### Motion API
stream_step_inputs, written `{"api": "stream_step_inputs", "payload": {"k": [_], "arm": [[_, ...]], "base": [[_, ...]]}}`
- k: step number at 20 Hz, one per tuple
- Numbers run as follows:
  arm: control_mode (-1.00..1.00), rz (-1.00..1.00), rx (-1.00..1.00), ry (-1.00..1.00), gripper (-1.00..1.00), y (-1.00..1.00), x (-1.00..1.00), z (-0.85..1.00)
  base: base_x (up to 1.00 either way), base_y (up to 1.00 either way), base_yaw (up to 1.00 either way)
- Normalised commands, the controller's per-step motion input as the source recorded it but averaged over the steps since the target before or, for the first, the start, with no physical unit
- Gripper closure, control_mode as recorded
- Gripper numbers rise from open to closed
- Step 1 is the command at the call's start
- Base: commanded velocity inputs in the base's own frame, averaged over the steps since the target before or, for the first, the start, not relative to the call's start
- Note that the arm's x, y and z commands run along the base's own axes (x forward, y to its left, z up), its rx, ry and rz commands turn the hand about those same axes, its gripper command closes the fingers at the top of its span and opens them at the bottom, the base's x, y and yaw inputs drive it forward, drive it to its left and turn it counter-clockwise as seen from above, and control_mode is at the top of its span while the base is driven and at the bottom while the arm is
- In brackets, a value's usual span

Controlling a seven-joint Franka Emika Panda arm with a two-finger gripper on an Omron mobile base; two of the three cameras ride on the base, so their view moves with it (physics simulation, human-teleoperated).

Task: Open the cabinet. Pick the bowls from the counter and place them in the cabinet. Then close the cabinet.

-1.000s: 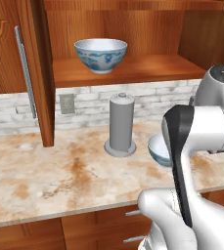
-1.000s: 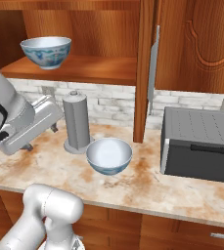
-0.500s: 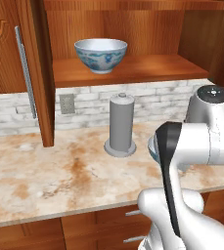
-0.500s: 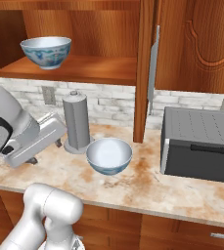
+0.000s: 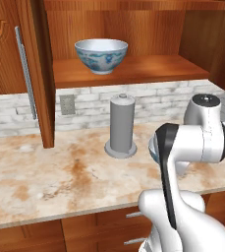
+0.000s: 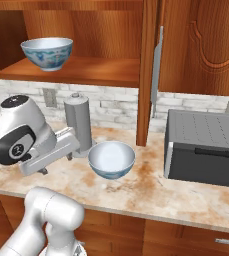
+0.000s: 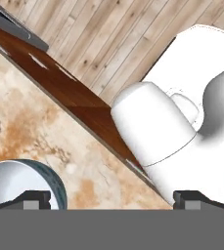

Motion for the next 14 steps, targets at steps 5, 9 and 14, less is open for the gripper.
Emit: {"api": "stream_step_inputs", "payload": {"k": [5,9,14], "arm": [[-1.0,0.0,0.0,-0.01,-1.0,0.0,0.44,-0.33],[-1.0,0.0,0.0,0.0,-1.0,0.0,0.42,-0.36],[-1.0,0.0,0.0,0.0,-1.0,0.0,0.31,-0.22]], "base": [[0.0,0.0,0.0],[0.0,0.0,0.0],[0.0,0.0,0.0]]}}
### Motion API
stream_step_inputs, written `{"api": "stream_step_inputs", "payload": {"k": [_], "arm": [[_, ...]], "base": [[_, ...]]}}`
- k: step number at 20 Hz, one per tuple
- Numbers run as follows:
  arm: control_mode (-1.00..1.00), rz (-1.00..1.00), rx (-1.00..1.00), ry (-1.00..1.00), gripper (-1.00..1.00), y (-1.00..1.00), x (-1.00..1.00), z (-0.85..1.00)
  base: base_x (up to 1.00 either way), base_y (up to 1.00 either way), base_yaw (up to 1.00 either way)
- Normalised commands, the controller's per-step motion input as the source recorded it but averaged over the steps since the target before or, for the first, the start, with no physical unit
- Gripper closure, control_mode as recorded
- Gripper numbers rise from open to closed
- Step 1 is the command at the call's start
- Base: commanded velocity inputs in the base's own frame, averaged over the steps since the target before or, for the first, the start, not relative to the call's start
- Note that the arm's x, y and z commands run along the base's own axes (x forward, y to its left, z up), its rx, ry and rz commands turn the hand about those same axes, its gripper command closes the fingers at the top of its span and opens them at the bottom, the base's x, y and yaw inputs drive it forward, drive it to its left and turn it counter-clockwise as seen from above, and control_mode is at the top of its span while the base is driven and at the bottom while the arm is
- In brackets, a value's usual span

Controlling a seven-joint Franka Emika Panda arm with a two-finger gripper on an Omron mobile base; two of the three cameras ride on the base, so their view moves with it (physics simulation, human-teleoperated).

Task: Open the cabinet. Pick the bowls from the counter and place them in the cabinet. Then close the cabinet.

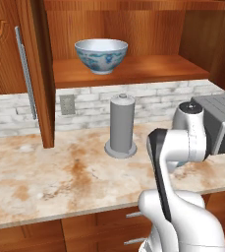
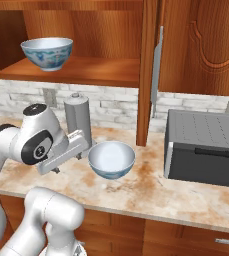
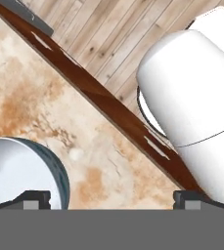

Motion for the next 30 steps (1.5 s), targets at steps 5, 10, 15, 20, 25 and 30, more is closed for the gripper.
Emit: {"api": "stream_step_inputs", "payload": {"k": [5,10,15,20,25,30], "arm": [[-1.0,0.0,0.0,0.0,-1.0,0.0,0.28,-0.22],[-1.0,0.0,0.0,0.0,-1.0,-0.01,0.23,-0.2],[-1.0,0.0,0.0,0.0,-1.0,-0.13,0.25,-0.17],[-1.0,0.0,0.0,0.0,-1.0,-0.16,0.33,-0.21],[-1.0,0.0,0.0,0.0,-1.0,-0.1,0.21,-0.3],[-1.0,0.0,0.0,0.0,-1.0,-0.05,0.25,-0.27]], "base": [[0.0,0.0,0.0],[0.0,0.0,0.0],[0.0,0.0,0.0],[0.0,0.0,0.0],[0.0,0.0,0.0],[0.0,0.0,0.0]]}}
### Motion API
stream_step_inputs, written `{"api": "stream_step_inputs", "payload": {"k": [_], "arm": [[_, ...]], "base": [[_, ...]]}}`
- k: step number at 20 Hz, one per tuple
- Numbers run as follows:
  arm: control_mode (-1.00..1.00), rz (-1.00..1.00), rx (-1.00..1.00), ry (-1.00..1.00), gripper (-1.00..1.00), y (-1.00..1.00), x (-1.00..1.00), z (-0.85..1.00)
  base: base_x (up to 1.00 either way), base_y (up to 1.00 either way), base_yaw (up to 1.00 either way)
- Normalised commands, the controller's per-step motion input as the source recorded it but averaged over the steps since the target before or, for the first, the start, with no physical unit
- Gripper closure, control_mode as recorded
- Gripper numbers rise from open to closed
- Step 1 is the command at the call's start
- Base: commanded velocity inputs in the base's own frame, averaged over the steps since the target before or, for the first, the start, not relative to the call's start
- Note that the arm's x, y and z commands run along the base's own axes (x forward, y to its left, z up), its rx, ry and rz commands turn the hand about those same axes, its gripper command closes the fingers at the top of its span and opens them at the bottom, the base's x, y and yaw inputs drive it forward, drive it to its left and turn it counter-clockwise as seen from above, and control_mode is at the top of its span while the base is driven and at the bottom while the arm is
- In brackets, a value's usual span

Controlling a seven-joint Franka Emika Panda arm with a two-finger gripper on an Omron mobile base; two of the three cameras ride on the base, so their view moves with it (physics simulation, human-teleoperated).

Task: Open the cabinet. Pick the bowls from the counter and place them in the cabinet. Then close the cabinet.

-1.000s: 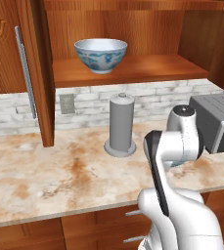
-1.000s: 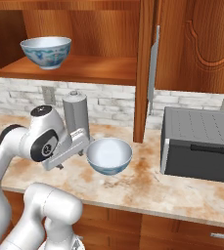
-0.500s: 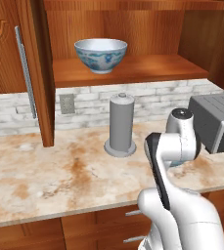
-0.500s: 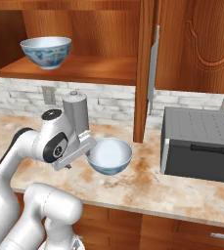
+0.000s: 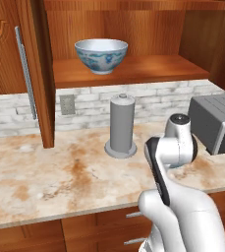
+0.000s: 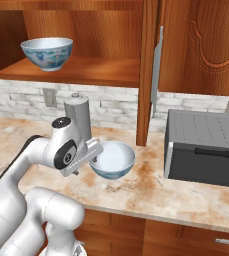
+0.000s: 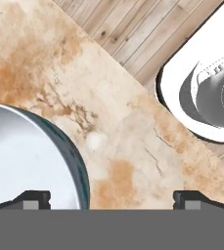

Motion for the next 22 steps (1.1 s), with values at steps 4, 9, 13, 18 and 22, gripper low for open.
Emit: {"api": "stream_step_inputs", "payload": {"k": [4,9,13,18,22], "arm": [[-1.0,0.0,0.0,0.0,-1.0,-0.01,0.27,-0.26],[-1.0,0.0,0.0,0.0,-1.0,-0.02,0.27,-0.25],[-1.0,0.0,0.0,0.0,-1.0,-0.07,0.35,-0.29],[-1.0,0.0,0.0,0.0,-1.0,-0.2,0.37,-0.19],[-1.0,0.0,0.0,0.01,-1.0,-0.16,0.35,-0.27]], "base": [[0.0,0.0,0.0],[0.0,0.0,0.0],[0.0,0.0,0.0],[0.0,0.0,0.0],[0.0,0.0,0.0]]}}
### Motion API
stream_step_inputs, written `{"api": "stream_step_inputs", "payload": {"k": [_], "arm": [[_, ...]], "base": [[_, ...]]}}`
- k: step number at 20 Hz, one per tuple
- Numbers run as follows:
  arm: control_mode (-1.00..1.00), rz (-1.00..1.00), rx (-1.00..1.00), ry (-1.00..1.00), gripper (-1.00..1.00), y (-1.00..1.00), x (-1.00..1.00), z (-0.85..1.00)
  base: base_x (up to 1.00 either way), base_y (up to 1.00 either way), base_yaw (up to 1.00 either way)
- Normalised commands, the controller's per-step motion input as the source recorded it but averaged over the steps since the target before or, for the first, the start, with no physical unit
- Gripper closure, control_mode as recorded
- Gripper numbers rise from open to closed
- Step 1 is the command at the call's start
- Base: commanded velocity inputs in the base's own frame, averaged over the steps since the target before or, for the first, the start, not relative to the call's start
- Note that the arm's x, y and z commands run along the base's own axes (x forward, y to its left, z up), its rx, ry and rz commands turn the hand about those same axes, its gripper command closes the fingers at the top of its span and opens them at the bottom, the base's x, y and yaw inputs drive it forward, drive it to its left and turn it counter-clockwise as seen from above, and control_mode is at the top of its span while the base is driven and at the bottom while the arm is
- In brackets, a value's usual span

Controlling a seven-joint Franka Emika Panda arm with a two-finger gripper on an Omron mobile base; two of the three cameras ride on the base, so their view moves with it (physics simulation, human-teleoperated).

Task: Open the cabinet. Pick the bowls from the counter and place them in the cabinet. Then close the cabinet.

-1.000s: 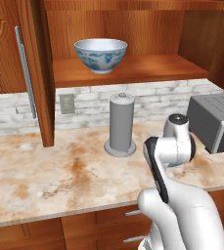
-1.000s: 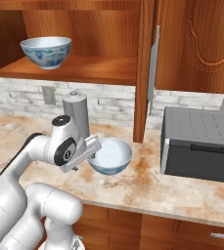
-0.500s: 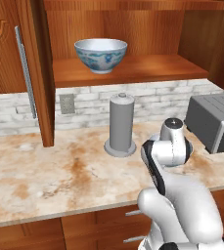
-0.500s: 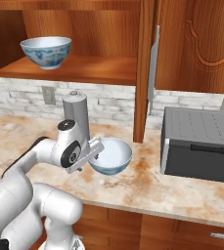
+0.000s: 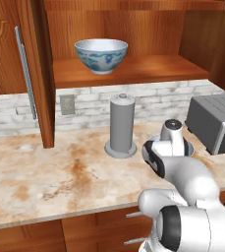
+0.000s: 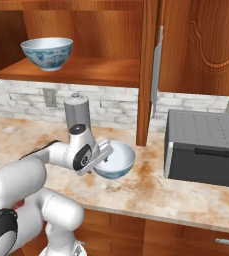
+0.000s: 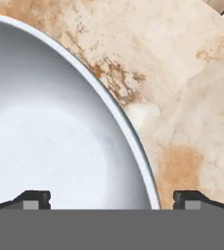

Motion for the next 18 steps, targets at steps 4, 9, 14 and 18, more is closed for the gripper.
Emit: {"api": "stream_step_inputs", "payload": {"k": [4,9,14,18], "arm": [[-1.0,0.0,0.0,0.06,-1.0,-0.07,0.26,-0.42],[-1.0,0.0,0.0,0.01,1.0,0.0,0.15,-0.27],[-1.0,0.0,0.0,0.0,1.0,0.0,0.0,-0.2],[-1.0,0.0,0.0,0.0,1.0,0.02,-0.07,-0.17]], "base": [[0.0,0.0,0.0],[0.0,0.0,0.0],[0.0,0.0,0.0],[0.0,0.0,0.0]]}}
